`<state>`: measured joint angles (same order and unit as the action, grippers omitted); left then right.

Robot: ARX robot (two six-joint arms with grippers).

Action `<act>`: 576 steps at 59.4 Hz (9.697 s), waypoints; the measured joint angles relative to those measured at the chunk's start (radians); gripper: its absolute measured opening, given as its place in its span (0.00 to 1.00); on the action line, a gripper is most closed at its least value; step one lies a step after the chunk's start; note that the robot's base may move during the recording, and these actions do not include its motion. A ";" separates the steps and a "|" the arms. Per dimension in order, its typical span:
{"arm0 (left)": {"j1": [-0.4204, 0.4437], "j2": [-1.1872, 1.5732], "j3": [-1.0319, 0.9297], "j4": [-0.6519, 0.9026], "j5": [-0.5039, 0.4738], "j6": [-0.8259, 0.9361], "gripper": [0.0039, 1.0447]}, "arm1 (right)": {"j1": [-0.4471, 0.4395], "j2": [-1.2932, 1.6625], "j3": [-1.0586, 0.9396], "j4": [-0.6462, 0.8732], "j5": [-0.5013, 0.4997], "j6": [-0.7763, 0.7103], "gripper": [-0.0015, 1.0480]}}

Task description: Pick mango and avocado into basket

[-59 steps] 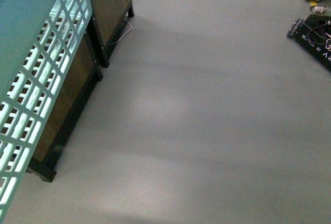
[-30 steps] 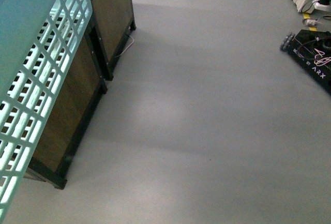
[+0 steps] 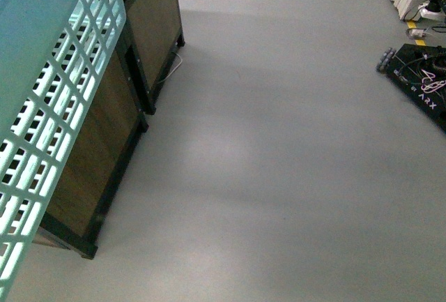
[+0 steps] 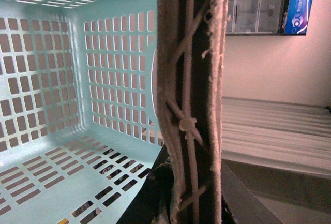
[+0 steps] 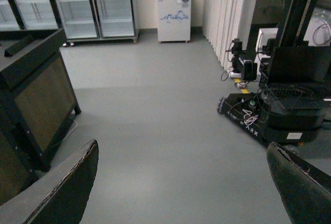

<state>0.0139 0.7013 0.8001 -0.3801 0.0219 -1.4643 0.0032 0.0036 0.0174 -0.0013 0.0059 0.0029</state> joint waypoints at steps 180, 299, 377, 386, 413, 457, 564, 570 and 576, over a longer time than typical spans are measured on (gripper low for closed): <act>0.001 0.001 0.002 -0.002 -0.012 0.000 0.07 | -0.001 0.001 0.000 -0.001 -0.005 0.000 0.92; -0.072 0.335 0.222 -0.311 0.215 0.767 0.07 | -0.003 0.000 0.000 0.000 -0.006 0.000 0.92; -0.559 0.759 0.554 -0.137 0.256 0.562 0.07 | -0.003 0.000 0.000 0.000 -0.006 0.000 0.92; -0.559 0.759 0.554 -0.137 0.255 0.561 0.07 | 0.017 0.186 0.119 -0.280 0.209 0.180 0.92; -0.559 0.759 0.554 -0.137 0.255 0.559 0.07 | -0.261 1.417 0.452 0.391 0.119 0.196 0.92; -0.559 0.759 0.554 -0.137 0.255 0.559 0.07 | -0.049 2.356 1.241 0.196 0.178 0.284 0.92; -0.559 0.759 0.554 -0.137 0.255 0.559 0.07 | -0.018 2.596 1.447 0.046 0.166 0.421 0.92; -0.559 0.759 0.554 -0.137 0.255 0.559 0.07 | -0.019 2.612 1.468 0.038 0.166 0.419 0.92; -0.559 0.759 0.554 -0.137 0.255 0.559 0.07 | -0.021 2.634 1.489 0.027 0.166 0.419 0.92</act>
<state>-0.5453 1.4601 1.3537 -0.5171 0.2771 -0.9051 -0.0174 2.6373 1.5066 0.0257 0.1719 0.4221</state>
